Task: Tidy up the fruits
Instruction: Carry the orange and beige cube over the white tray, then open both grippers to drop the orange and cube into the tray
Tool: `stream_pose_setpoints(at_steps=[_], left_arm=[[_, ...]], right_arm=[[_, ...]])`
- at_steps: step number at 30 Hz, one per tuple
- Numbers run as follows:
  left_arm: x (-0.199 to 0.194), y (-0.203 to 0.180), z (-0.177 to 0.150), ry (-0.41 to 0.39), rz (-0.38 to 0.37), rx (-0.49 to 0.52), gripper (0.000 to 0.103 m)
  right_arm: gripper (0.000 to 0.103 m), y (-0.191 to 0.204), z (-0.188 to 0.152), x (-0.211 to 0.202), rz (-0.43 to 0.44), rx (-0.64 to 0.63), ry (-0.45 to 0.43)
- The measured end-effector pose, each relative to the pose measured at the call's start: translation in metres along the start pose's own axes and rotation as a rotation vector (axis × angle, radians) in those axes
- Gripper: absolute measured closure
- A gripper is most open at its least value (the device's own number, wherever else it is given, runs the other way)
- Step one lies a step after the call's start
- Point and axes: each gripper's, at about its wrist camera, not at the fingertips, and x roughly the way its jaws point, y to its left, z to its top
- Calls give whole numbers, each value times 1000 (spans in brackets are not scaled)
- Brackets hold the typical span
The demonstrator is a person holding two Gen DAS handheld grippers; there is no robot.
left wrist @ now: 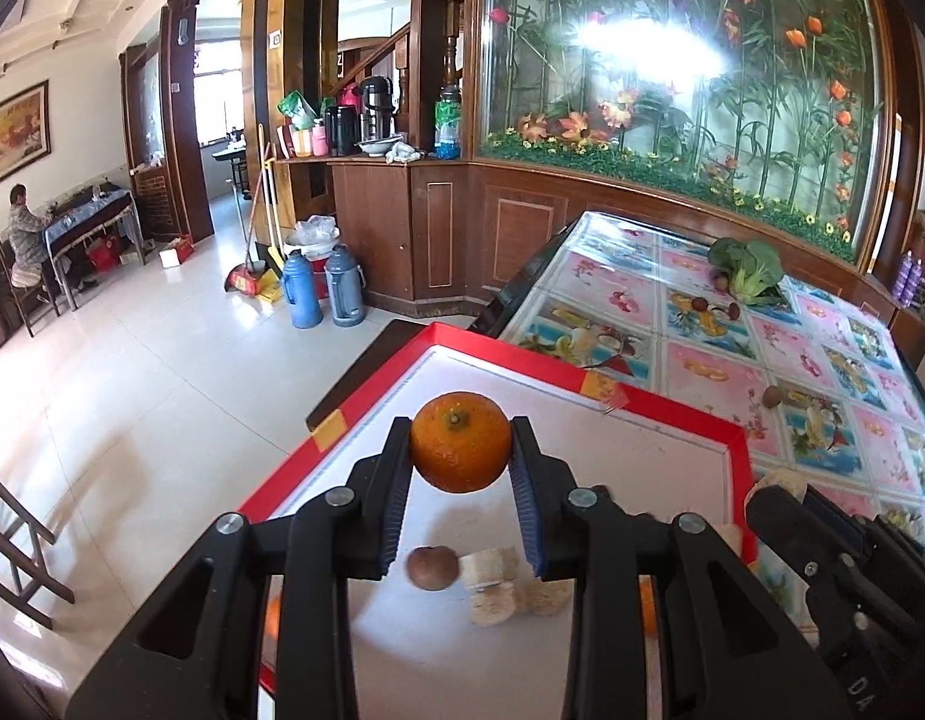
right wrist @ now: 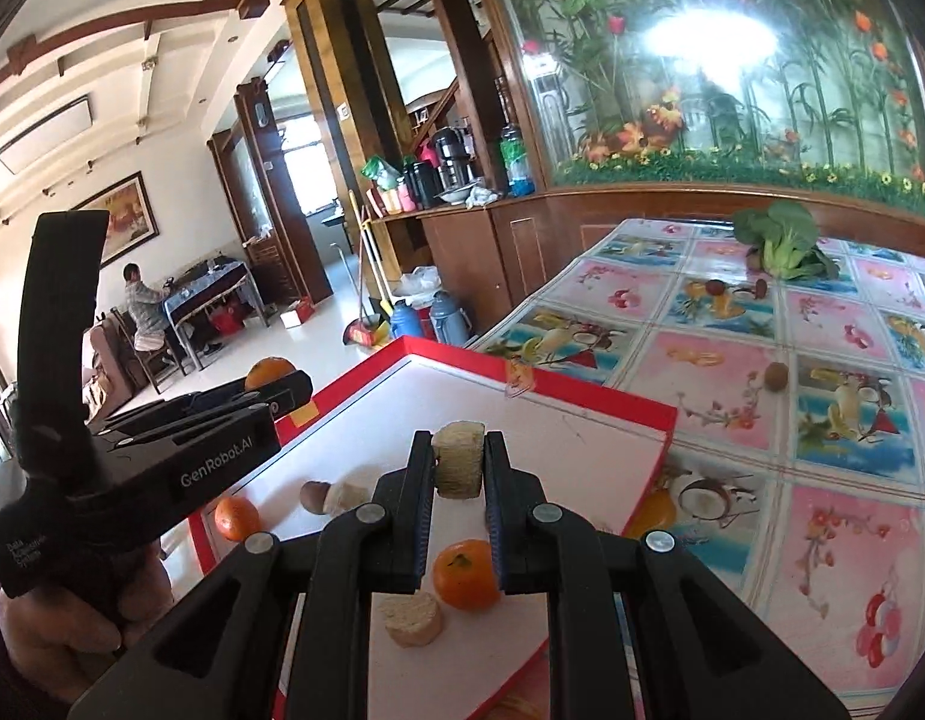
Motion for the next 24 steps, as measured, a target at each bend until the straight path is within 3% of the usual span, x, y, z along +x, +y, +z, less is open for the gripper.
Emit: stream_pose_setpoints(at_steps=[24], left_arm=[[20,11,-28,95,21,58,69]], right_arm=[[89,3,-11,27,-122,14,92]])
